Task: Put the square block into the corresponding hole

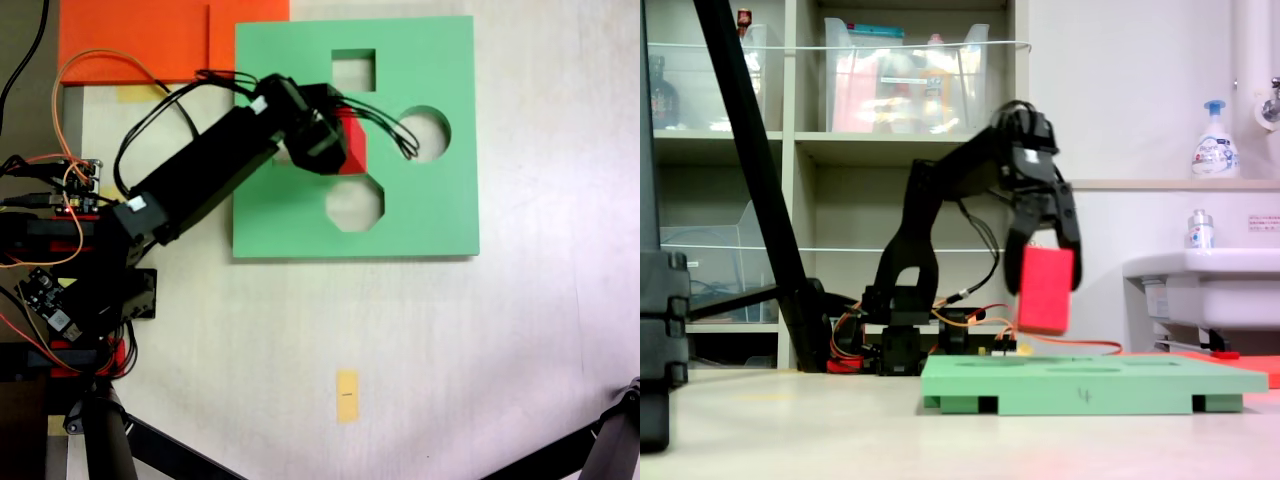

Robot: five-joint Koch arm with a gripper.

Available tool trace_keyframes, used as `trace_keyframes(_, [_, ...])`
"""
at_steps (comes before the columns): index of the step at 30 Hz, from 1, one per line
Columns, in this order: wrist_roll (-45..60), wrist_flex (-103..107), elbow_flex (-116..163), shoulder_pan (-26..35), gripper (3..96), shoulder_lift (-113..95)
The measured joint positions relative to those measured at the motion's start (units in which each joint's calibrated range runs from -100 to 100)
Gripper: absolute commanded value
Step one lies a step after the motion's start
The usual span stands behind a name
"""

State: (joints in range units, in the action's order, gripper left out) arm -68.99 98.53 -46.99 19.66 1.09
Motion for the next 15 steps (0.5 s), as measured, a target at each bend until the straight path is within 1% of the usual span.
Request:
trace_keyframes(9, [-6.2,0.0,-14.7,3.1,31.3,17.6])
trace_keyframes(15, [-7.0,0.0,-15.0,3.9,31.3,19.8])
